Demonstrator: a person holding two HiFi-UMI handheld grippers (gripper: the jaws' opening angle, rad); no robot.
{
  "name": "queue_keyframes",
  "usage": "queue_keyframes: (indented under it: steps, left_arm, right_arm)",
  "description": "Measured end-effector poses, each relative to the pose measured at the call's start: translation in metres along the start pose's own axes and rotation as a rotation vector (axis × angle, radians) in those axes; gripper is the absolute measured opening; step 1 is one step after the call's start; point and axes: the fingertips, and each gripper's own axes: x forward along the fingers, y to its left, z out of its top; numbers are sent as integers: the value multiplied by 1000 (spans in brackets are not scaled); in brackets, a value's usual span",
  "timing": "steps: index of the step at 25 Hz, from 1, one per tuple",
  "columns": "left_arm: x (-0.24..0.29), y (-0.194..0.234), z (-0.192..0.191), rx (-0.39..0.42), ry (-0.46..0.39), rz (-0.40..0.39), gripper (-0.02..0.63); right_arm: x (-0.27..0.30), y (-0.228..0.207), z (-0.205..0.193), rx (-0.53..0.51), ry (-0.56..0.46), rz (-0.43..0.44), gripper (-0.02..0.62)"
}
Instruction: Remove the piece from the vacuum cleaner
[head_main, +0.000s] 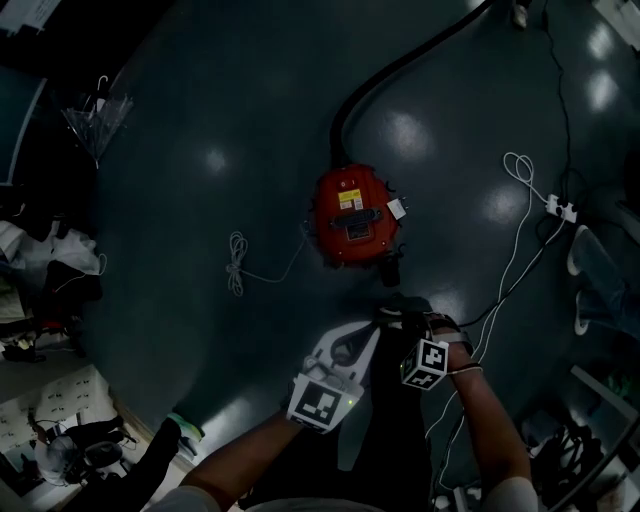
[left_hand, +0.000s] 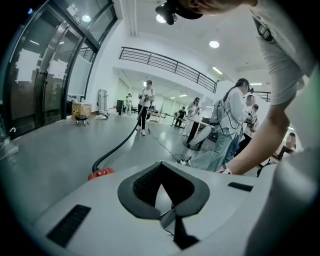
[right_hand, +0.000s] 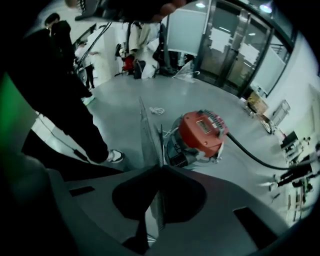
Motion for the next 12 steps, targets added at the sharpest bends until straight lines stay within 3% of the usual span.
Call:
queue_keyframes:
  steps: [6,12]
  left_arm:
    - [-68,-29,83,0,-6,-40,5]
    - [-136,-69,165,9,-16,-67,5]
  right_arm:
    - [-137,-5,66,133,-58,-62,34]
    - [-282,5,139,258,-182,-157,34]
